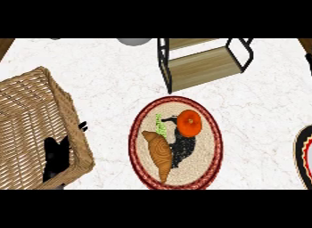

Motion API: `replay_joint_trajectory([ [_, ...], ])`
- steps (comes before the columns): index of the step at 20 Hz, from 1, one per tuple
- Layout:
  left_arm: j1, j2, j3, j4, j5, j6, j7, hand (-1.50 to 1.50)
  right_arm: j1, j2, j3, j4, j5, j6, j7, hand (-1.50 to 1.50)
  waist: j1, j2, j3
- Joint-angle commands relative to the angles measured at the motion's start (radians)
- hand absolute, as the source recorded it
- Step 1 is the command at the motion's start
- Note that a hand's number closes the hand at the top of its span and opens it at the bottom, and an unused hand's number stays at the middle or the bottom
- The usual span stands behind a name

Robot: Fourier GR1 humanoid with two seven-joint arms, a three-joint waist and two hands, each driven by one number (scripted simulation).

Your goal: Pick the squash from the placemat and place it in the tiered shelf

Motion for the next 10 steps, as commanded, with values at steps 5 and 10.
replay_joint_trajectory([
  [5, 0.211, 0.148, -0.05, -0.418, -0.108, -0.194, 0.116, 0.0, 0.009, -0.105, 0.067, 0.081, 0.135, 0.014, 0.134, -1.5, 0.018, 0.004, -0.016],
  [10, 0.285, 0.132, -0.048, -0.474, -0.139, -0.307, 0.076, 0.0, 0.043, -0.043, 0.09, 0.193, 0.176, -0.061, 0.233, 1.5, 0.022, 0.013, -0.013],
])
